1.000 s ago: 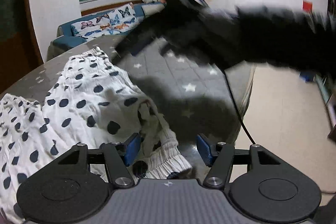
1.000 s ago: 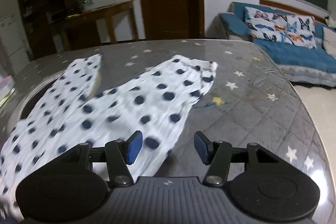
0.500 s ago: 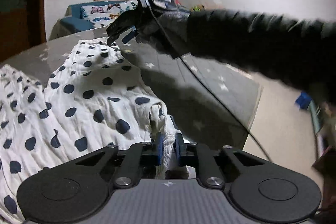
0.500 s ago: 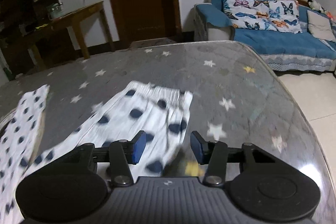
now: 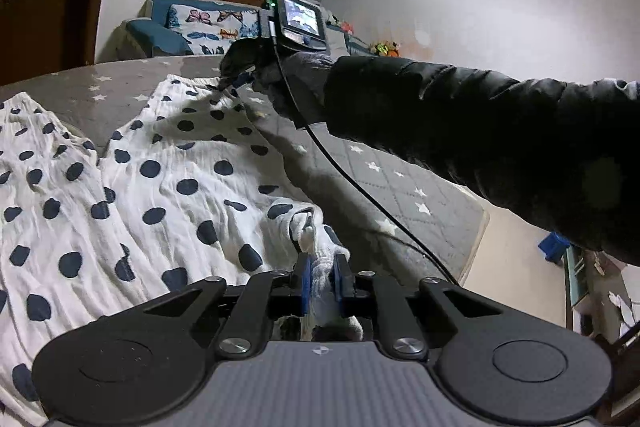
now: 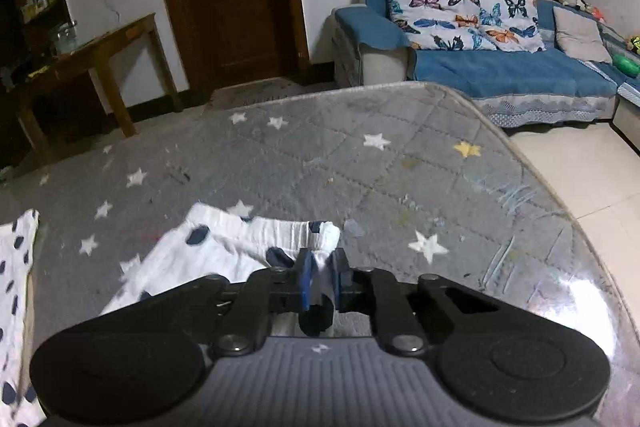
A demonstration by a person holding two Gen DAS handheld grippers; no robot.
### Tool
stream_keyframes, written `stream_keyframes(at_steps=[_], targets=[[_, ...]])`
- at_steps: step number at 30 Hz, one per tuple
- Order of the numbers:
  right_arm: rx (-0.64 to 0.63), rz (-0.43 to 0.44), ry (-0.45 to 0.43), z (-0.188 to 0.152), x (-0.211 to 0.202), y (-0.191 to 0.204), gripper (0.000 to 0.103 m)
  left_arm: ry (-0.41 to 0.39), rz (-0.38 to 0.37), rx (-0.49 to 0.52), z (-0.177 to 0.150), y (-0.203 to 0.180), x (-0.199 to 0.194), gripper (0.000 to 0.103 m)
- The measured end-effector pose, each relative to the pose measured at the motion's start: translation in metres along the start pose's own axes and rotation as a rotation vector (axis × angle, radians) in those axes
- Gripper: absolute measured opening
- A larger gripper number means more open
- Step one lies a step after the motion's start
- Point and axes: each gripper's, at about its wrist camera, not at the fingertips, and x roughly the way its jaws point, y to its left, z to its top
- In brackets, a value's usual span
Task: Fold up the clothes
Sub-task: 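Lift the pants up by the waistband with the right gripper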
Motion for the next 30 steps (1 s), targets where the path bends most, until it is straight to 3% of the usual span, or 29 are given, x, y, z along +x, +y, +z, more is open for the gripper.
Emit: stream_keyframes(at_steps=[8,21,30], targets=[[0.008,-0.009,-0.046,0.036,-0.031,0.036,0.006,-0.092,0.043,-0.064,-0.007,0.011,-0.041,0.010],[-0.115,0.071,-0.111,0.077,-0.044,0.189,0.006,-0.237,0.171,-0.267,-0.038,0.051,-0.124,0.010],[-0.228,0.136,-0.083,0.064,-0.011,0.300,0.006,-0.260,0.252,-0.364,-0.060,0.071,-0.154,0.010]])
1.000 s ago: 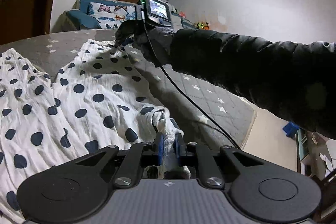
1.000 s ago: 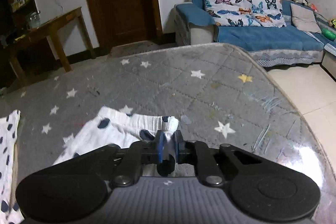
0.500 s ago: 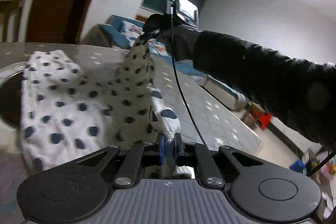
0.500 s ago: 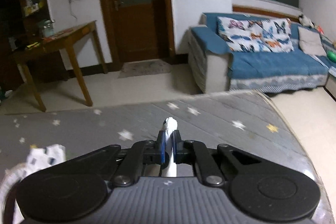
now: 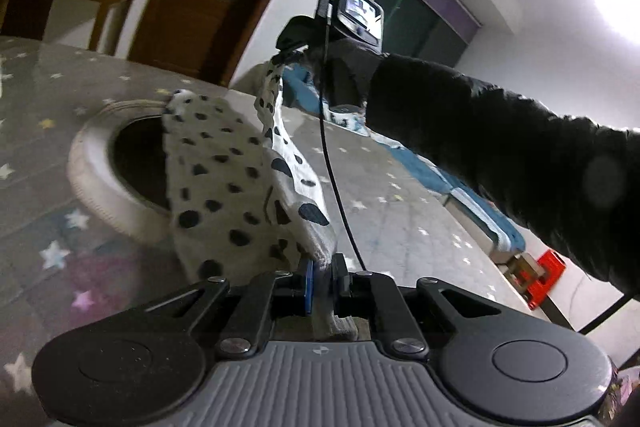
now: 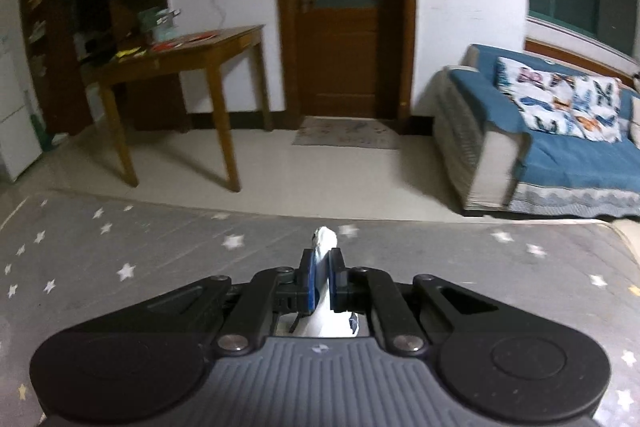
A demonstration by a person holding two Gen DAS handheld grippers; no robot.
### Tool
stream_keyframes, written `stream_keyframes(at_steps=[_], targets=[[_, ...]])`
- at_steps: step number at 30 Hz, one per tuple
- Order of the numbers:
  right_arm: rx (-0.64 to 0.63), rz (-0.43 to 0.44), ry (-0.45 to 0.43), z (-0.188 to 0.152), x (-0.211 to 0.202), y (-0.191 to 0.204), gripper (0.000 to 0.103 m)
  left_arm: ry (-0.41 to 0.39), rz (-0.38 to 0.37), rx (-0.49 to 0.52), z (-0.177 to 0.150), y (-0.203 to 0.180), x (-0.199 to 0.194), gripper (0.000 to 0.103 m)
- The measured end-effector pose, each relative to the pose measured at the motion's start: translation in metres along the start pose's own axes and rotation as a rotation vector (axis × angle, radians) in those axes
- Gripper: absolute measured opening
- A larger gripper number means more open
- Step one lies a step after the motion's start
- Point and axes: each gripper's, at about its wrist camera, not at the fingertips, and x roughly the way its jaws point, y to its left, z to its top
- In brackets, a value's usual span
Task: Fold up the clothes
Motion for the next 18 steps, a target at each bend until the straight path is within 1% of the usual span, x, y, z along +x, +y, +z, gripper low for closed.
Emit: stream_keyframes(at_steps=[5,9,14,16,18], targets=[[-0.070,0.051,0.031,-0.010,0.026,0.058,0.006,0.013,0.029,-0.036,-0.007,0.010,-0.004,0.010],[-0.119,0.093,0.052,-0.023,0.037,0.095,0.006,0.026,0.038,-0.044,-0.011,0.013,-0.001,0.010],[-0.150,0.165,0.077,-0.037,0.041,0.122,0.006,0.039,0.044,-0.042,-0.014,0.012,-0.002,0.010],[-0.158,0.209,0.092,-0.037,0.044,0.126,0.009,0.044,0.043,-0.037,-0.015,0.012,-0.002,0.010],[-0.171,0.224,0.089,-0.039,0.040,0.131,0.012,0.050,0.046,-0.030,-0.016,0.011,-0.002,0.010]])
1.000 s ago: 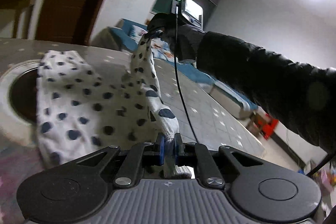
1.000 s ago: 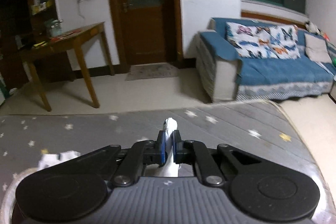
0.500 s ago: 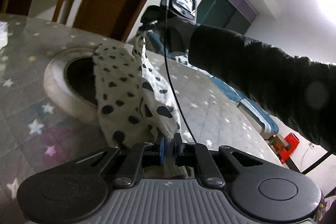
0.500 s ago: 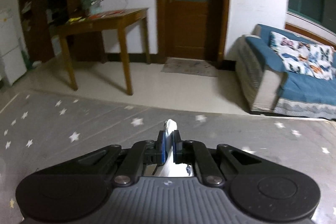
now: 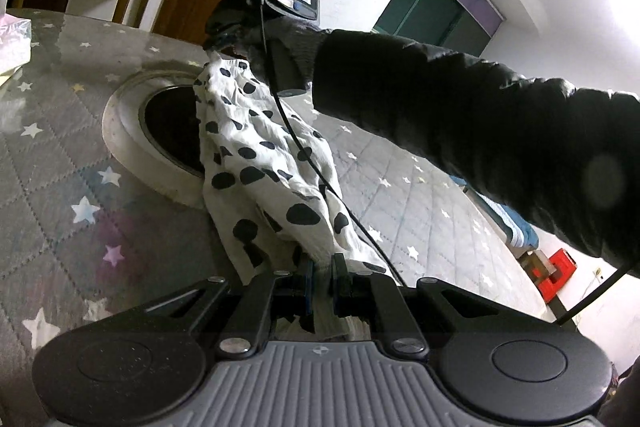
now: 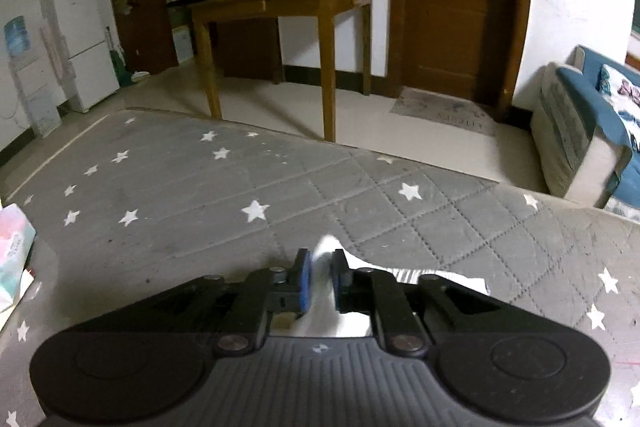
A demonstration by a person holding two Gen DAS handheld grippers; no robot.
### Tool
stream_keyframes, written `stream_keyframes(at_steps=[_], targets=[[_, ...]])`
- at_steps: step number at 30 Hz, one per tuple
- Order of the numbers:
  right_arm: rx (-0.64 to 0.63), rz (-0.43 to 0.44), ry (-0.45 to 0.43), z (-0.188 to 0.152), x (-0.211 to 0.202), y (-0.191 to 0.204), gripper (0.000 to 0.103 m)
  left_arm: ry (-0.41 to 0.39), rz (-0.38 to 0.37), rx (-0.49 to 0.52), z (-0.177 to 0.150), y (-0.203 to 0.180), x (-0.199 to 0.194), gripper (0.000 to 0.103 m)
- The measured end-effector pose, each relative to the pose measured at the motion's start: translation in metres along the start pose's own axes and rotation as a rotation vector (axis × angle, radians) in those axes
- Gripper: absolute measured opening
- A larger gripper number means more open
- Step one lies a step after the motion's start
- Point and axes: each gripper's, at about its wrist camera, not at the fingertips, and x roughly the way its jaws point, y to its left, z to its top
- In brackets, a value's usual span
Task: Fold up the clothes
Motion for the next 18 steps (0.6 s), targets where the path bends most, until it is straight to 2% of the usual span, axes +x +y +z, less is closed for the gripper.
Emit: stream_keyframes(at_steps=[2,5,8,10,12,14,18], targets=[[-0.030,0.015,-0.002,0.002,-0.009,0.002,0.013,0.005,0.003,0.005,-0.001,-0.001,0.001,0.010],[-0.064,0.031,-0.009,0.004,-0.029,0.001,0.019,0.012,0.005,0.005,-0.002,-0.001,0.001,0.011],[-0.098,0.037,-0.011,0.005,-0.051,-0.004,0.019,0.018,0.012,0.007,-0.002,-0.001,0.001,0.014],[-0.124,0.052,-0.008,-0.002,-0.073,-0.009,0.023,0.023,0.020,0.007,-0.002,-0.002,0.002,0.015],[-0.149,0.061,-0.006,-0.010,-0.090,-0.015,0.033,0.026,0.031,0.009,-0.002,-0.002,0.001,0.016],[-0.184,0.058,0.010,-0.029,-0.110,-0.025,0.034,0.028,0.050,0.015,-0.001,-0.003,0.001,0.017],[-0.189,0.064,0.041,-0.068,-0.141,-0.045,0.036,0.025,0.128,0.058,0.001,-0.006,-0.002,0.036]])
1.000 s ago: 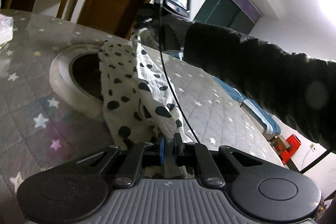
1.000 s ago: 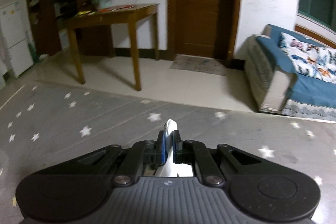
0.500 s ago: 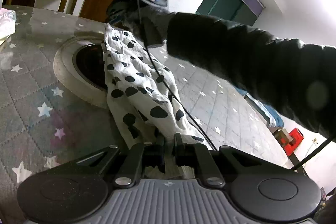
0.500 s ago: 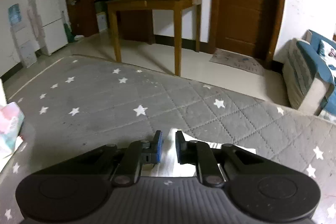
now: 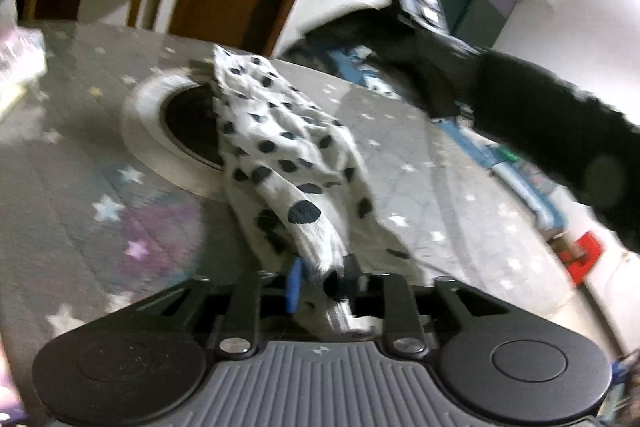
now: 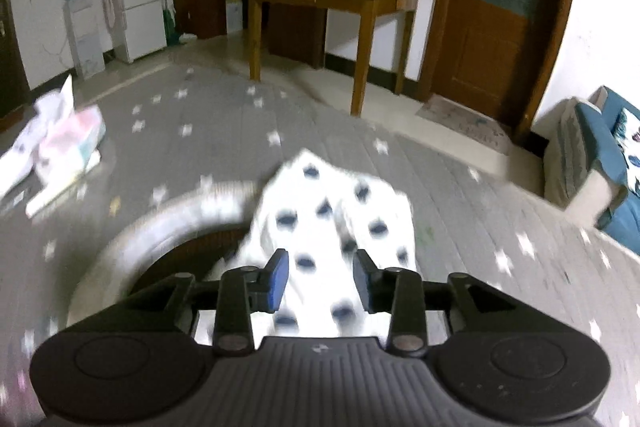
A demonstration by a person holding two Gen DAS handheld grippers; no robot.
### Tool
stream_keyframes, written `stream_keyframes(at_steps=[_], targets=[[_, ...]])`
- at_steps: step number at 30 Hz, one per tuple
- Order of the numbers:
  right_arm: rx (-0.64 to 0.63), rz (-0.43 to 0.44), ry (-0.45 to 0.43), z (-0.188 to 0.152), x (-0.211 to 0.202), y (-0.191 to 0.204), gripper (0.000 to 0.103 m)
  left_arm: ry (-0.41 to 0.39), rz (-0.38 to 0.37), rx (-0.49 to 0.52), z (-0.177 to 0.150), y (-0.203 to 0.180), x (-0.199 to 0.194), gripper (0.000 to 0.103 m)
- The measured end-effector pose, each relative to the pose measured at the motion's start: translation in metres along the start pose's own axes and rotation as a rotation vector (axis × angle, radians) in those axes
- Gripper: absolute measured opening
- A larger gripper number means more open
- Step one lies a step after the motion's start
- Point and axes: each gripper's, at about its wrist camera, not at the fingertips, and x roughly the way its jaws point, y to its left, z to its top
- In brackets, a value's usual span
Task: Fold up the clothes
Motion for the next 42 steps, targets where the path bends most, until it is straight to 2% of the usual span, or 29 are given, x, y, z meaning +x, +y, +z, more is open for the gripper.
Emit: stream_keyframes(at_steps=[6,9,12,14,17,20,25,29,35,42], targets=[[-0.038,0.040,0.036,-0.066,-0.038,0.002,0.037,-0.040,0.066,0.045,0.010,-0.004,-0.014,0.039],[-0.039,0.049,0.025,-0.090,-0.050,0.003,0.037,-0.072,0.070,0.062,0.023,-0.010,-0.010,0.037],[0.035,0.069,0.009,-0.111,-0.059,-0.009,0.036,-0.082,0.067,0.066,0.036,-0.015,0.004,0.025],[0.077,0.069,-0.009,-0.123,-0.063,-0.018,0.036,-0.089,0.050,0.066,0.045,-0.019,0.017,0.025],[0.142,0.079,-0.032,-0.131,-0.062,-0.034,0.035,-0.086,0.044,0.078,0.059,-0.025,0.041,0.024],[0.193,0.088,-0.055,-0.136,-0.059,-0.048,0.034,-0.055,0.096,0.101,0.067,-0.025,0.070,0.023],[0.178,0.123,-0.051,-0.139,-0.038,-0.054,0.034,0.027,0.167,0.076,0.066,-0.010,0.102,0.023],[0.162,0.150,-0.064,-0.138,-0.024,-0.052,0.034,0.058,0.177,0.079,0.068,-0.010,0.107,0.021],[0.137,0.225,-0.085,-0.123,-0.014,-0.047,0.026,0.028,0.132,0.176,0.090,-0.041,0.118,0.024],[0.246,0.368,-0.098,-0.108,-0.009,-0.062,0.018,0.064,0.081,0.289,0.103,-0.069,0.165,0.024]])
